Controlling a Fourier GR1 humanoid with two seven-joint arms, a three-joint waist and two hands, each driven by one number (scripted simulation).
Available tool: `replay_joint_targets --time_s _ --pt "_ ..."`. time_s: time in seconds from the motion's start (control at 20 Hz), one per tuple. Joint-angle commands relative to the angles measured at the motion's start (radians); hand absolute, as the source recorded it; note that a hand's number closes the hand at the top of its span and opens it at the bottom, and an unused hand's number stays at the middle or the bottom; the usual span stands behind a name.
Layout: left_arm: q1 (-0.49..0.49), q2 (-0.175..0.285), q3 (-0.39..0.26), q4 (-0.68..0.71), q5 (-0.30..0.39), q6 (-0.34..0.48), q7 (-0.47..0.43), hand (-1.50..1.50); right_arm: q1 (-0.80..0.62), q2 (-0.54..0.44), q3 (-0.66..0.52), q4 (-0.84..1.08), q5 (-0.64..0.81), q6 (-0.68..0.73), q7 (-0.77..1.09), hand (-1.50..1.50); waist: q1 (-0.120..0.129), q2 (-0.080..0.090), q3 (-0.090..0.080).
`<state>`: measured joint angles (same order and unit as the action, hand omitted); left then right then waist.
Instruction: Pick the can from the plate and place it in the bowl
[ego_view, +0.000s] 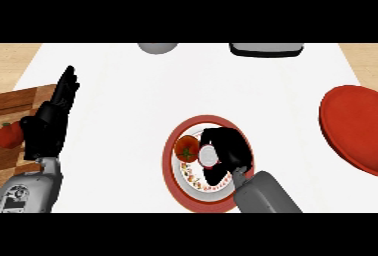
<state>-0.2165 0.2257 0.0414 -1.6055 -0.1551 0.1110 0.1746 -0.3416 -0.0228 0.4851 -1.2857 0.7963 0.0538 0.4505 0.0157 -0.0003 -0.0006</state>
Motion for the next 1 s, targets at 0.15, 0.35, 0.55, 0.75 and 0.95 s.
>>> replay_joint_targets --time_s 0.15,0.35,0.55,0.75,0.95 --pt "-0.018 0.006 0.015 0.036 -0.001 -0.003 -0.004 0.00 -0.027 0.022 0.111 -0.176 -0.039 -0.347 0.315 1.50 -0.011 -0.002 0.001" --pt "0.038 -0.007 0.000 -0.027 -0.014 0.010 0.000 0.00 -0.034 0.023 0.144 -0.270 0.108 -0.482 0.434 1.50 -0.015 -0.007 0.000" --pt "-0.017 -0.001 0.013 -0.013 -0.008 0.006 0.039 0.00 -0.077 0.023 0.153 -0.378 0.279 -0.463 0.673 1.50 -0.026 -0.008 0.000" --pt "0.011 0.003 0.036 -0.005 0.009 -0.006 -0.007 0.00 -0.045 0.019 0.037 -0.390 0.397 -0.396 0.668 1.50 -0.023 -0.003 0.000" --pt "-0.023 -0.001 0.031 0.031 -0.006 -0.005 -0.003 0.00 0.007 -0.062 -0.092 -0.527 0.335 -0.364 0.608 1.50 -0.025 -0.001 0.000"
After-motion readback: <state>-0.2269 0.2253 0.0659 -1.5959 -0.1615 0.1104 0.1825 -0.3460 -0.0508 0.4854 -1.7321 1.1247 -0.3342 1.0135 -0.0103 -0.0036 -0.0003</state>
